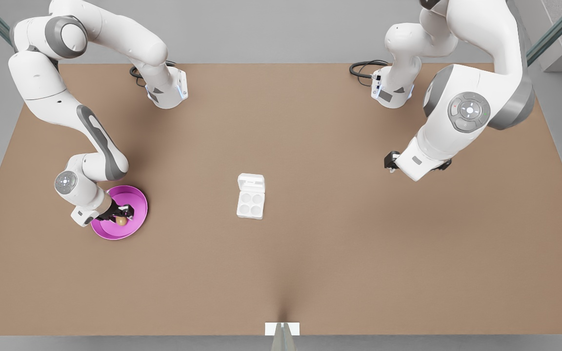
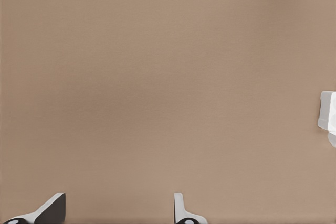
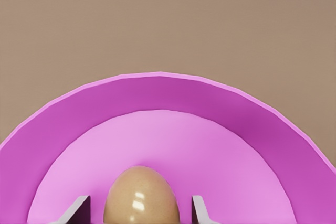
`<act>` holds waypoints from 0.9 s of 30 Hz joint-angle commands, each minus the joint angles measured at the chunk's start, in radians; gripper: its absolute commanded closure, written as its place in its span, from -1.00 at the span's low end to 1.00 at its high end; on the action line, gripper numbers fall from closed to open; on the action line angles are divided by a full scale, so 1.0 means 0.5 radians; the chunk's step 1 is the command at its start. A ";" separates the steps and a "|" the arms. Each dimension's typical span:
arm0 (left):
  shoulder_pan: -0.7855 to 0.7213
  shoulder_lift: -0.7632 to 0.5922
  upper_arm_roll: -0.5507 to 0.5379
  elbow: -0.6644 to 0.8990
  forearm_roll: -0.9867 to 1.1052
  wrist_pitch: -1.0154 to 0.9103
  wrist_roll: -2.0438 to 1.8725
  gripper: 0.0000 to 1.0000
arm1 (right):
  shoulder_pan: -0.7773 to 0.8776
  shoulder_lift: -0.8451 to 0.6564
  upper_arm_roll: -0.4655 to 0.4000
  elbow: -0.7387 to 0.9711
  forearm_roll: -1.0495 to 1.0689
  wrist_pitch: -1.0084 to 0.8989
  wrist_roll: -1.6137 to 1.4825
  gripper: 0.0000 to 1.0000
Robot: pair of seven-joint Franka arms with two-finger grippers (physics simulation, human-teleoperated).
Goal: Pack egg into the box and close the box lid
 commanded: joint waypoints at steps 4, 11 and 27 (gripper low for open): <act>0.003 -0.002 -0.001 0.001 0.001 0.000 0.000 -1.00 | -0.025 -0.010 0.001 -0.018 0.000 0.015 -0.015 -0.54; 0.000 -0.002 -0.001 -0.002 0.001 -0.003 0.000 -1.00 | -0.022 -0.004 0.001 -0.021 0.000 0.028 -0.015 -0.30; 0.000 -0.002 -0.001 -0.002 0.004 -0.003 0.000 -1.00 | 0.137 -0.280 0.004 -0.042 0.190 -0.236 -0.003 0.06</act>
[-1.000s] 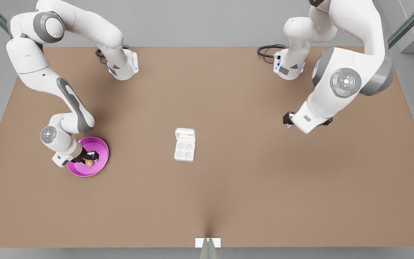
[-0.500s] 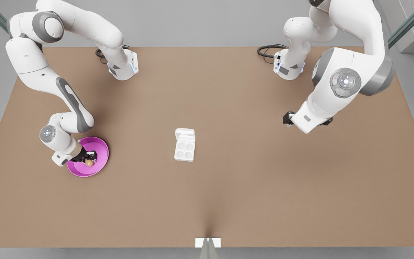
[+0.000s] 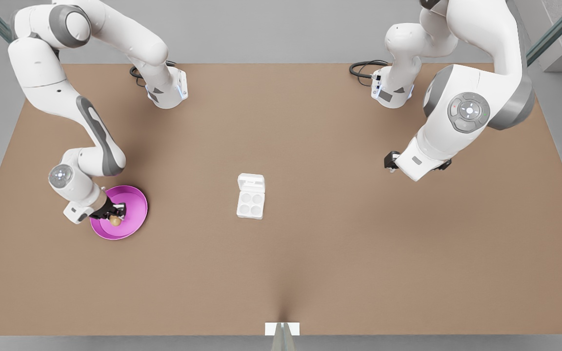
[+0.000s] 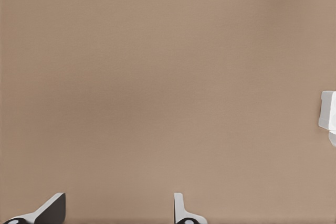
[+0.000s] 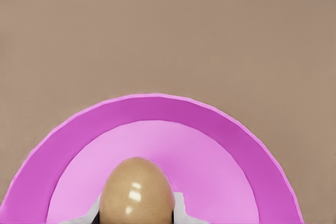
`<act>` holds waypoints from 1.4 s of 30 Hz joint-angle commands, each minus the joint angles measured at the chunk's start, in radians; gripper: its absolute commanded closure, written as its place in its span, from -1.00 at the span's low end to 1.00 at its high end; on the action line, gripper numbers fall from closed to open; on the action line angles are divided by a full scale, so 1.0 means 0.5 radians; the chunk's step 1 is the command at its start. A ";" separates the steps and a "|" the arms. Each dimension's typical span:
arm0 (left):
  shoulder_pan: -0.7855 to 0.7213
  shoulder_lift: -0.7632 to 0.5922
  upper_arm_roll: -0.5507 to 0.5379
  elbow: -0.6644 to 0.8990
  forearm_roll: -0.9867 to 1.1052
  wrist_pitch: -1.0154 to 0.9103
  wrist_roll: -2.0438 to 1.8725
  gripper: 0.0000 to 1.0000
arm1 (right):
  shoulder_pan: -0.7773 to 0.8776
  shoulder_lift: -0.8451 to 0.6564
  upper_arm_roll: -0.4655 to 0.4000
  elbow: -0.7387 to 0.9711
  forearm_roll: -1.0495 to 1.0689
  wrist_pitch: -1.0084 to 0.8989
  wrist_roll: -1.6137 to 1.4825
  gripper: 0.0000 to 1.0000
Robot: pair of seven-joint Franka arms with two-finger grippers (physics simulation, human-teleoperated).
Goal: Pack egg into the box and close the box lid
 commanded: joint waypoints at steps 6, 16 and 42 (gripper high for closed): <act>0.000 -0.005 -0.001 0.000 0.003 -0.001 0.000 -1.00 | 1.830 -0.255 -0.788 0.165 1.021 -0.563 0.597 0.06; 0.000 -0.002 -0.001 0.000 0.003 -0.001 0.000 -1.00 | 3.008 -0.037 -1.666 0.463 1.549 -0.679 0.873 0.06; -0.653 0.025 -0.750 -0.374 0.000 0.351 -1.659 -1.00 | 2.014 -1.095 -1.690 -0.044 0.693 -1.382 0.257 -1.00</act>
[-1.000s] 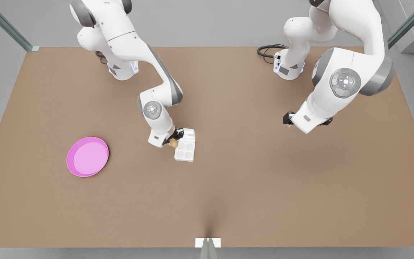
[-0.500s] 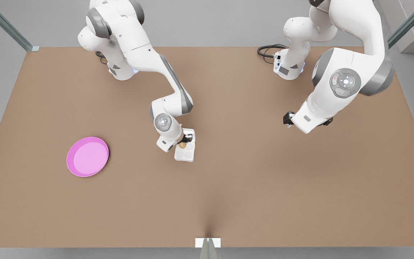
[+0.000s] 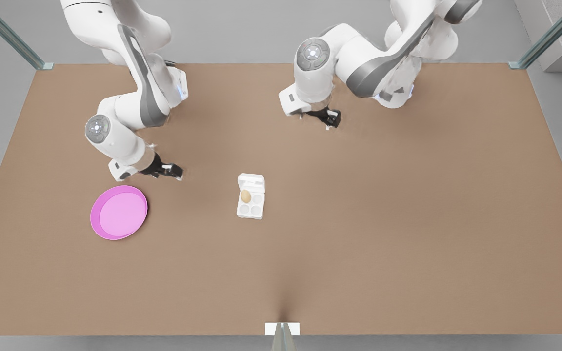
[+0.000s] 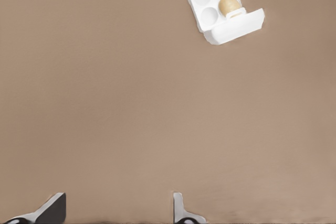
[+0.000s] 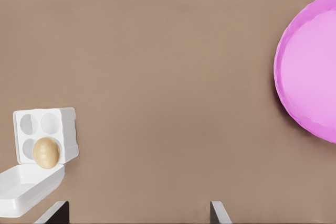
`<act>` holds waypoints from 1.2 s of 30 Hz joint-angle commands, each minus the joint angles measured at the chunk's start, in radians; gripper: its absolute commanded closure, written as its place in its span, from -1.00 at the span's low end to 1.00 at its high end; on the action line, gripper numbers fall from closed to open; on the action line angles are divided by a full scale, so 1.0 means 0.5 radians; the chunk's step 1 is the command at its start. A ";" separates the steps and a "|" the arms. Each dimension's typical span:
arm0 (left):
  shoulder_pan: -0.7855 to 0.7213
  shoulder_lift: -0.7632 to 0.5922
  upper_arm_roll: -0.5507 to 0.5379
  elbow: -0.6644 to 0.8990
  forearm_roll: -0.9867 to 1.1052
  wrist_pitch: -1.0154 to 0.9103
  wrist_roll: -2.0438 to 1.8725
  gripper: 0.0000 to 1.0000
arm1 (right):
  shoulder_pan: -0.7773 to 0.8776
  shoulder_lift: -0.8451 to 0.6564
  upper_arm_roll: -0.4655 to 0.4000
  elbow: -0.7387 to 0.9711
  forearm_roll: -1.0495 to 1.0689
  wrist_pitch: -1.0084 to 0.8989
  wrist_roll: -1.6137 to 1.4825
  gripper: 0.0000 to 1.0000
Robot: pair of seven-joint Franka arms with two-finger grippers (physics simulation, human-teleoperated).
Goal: Pack egg into the box and close the box lid
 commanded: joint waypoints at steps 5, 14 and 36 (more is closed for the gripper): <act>-0.344 0.775 0.055 -0.037 0.612 0.936 -1.822 -1.00 | -1.185 0.112 0.760 1.148 -0.340 -1.324 -0.725 -1.00; -0.381 1.195 0.313 0.141 0.959 1.320 -1.871 -1.00 | -1.219 0.539 0.760 1.629 -0.288 -1.364 -0.725 -1.00; 0.785 -0.462 0.994 -0.387 -0.231 0.354 0.795 -1.00 | -1.222 0.609 0.772 1.626 -0.309 -1.146 -0.725 -1.00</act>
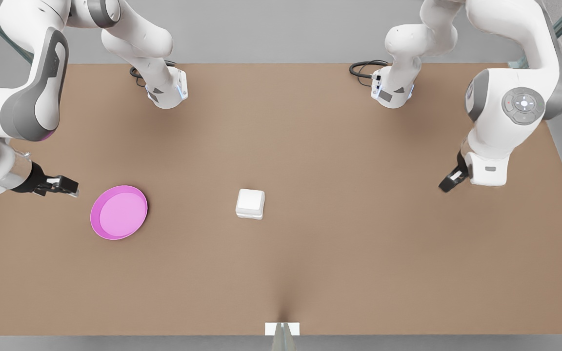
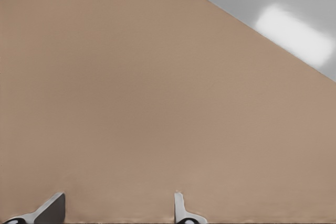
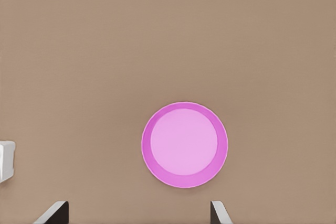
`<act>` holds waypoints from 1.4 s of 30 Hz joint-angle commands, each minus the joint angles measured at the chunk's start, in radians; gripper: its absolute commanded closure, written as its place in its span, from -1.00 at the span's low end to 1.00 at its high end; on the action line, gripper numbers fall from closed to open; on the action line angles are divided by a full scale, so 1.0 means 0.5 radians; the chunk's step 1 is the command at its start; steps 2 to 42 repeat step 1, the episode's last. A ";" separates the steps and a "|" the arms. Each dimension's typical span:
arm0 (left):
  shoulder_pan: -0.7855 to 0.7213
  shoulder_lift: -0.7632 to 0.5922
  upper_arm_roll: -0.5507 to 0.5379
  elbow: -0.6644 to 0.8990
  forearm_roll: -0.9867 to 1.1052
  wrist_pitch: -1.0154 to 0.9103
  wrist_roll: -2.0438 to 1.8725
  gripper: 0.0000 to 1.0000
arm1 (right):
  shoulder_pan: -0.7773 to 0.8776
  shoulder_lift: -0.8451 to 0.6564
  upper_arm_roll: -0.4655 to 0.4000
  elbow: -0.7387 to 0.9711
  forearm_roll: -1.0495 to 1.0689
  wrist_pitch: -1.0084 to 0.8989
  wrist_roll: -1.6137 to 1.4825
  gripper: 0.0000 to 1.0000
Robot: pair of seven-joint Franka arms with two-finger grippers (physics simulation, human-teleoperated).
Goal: Pack egg into the box and close the box lid
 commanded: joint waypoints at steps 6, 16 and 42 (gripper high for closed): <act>-0.041 -0.055 0.040 -0.080 -0.287 -0.053 1.466 -1.00 | 0.000 -0.001 -0.001 0.000 0.000 0.022 -0.100 -1.00; -0.041 -0.055 0.040 -0.080 -0.287 -0.053 1.466 -1.00 | 0.000 -0.001 -0.001 0.000 0.000 0.022 -0.100 -1.00; -0.041 -0.055 0.040 -0.080 -0.287 -0.053 1.466 -1.00 | 0.000 -0.001 -0.001 0.000 0.000 0.022 -0.100 -1.00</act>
